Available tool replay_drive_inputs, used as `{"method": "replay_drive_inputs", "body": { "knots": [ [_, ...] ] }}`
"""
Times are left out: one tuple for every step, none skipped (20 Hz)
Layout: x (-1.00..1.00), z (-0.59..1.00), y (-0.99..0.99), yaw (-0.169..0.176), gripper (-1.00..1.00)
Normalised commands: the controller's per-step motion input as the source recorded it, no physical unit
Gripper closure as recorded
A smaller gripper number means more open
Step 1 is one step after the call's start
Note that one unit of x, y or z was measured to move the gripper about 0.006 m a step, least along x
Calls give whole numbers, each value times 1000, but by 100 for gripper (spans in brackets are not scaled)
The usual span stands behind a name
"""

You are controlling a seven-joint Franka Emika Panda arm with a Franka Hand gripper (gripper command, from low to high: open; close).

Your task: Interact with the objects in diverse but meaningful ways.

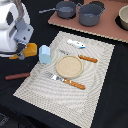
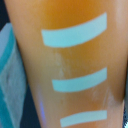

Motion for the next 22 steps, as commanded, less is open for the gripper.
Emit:
{"method": "replay_drive_inputs", "body": {
  "knots": [
    [943,177,-334,-31,100],
    [949,160,-349,-27,100],
    [954,140,-357,-23,100],
    [949,129,-360,-25,100],
    [946,123,-360,-26,100],
    [946,109,-360,-27,100],
    [940,86,-363,-29,100],
    [940,51,-360,-24,100],
    [949,0,-440,-6,100],
    [960,-17,-520,0,100],
    [969,-46,-534,0,100],
    [960,-71,-534,0,100],
    [954,-97,-534,0,100],
    [951,-97,-534,0,100],
    [946,-109,-531,0,100],
    [949,-114,-514,0,100],
    [949,-120,-503,0,100],
    [940,-146,-500,-3,100],
    [946,-149,-471,-7,100],
    [966,-131,-391,-18,100],
    [960,-89,-200,-50,100],
    [897,-66,-20,-90,100]
  ]
}}
